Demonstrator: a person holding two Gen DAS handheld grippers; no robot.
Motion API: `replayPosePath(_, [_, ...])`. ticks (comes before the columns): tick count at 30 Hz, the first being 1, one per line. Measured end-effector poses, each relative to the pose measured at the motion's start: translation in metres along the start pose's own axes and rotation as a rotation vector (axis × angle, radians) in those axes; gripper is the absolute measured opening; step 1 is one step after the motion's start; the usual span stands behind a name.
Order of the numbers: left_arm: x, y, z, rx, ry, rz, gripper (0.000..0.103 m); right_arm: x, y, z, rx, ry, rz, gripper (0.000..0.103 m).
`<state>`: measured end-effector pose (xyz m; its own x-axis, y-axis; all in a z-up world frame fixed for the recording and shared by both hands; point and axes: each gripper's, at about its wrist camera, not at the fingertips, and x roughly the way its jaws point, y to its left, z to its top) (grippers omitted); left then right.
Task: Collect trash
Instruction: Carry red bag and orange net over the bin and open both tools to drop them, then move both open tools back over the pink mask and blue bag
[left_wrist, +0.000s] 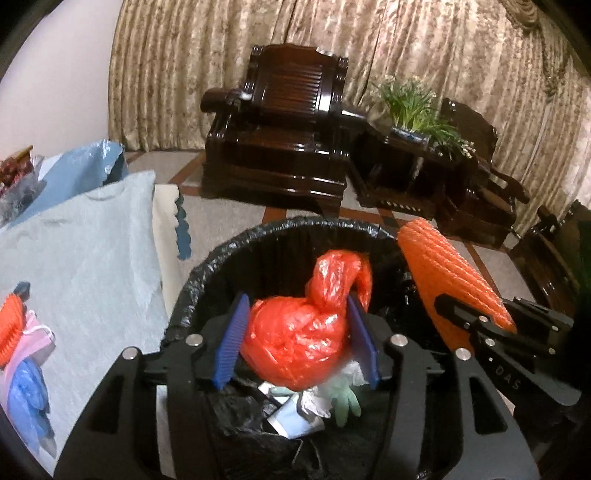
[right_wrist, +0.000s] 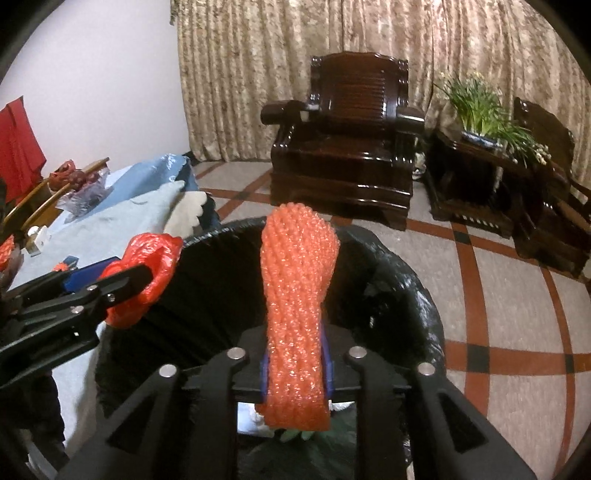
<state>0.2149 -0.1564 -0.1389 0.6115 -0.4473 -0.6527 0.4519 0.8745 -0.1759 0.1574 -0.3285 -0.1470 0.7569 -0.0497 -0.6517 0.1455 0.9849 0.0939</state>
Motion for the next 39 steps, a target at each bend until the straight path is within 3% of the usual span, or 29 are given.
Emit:
replayPosePath(1, [0.002, 0.002, -0.001, -0.009, 0.009, -0.004, 0.061, 0.001, -0.002, 0.000, 0.002, 0.003, -0.001, 0.023])
replayPosePath(3, [0.002, 0.005, -0.001, -0.025, 0.017, -0.010, 0.069, 0.002, -0.005, -0.002, 0.009, 0.011, -0.010, 0.042])
replayPosePath(5, [0.003, 0.004, 0.000, -0.032, 0.023, -0.011, 0.075, 0.002, -0.007, -0.003, 0.020, 0.011, -0.020, 0.055])
replayPosePath(8, [0.000, 0.009, 0.000, -0.040, 0.022, -0.006, 0.078, 0.002, -0.007, -0.004, 0.022, 0.009, -0.034, 0.073])
replayPosePath(12, [-0.011, 0.017, 0.003, -0.056, -0.002, 0.006, 0.079, -0.002, -0.006, -0.004, 0.023, -0.003, -0.041, 0.085])
replayPosePath(24, [-0.085, 0.072, 0.005, -0.110, -0.127, 0.145, 0.090, -0.022, 0.033, 0.010, -0.021, -0.076, 0.035, 0.097])
replayPosePath(39, [-0.187, 0.192, -0.038, -0.244, -0.187, 0.416, 0.091, -0.025, 0.170, 0.024, -0.191, -0.116, 0.268, 0.097])
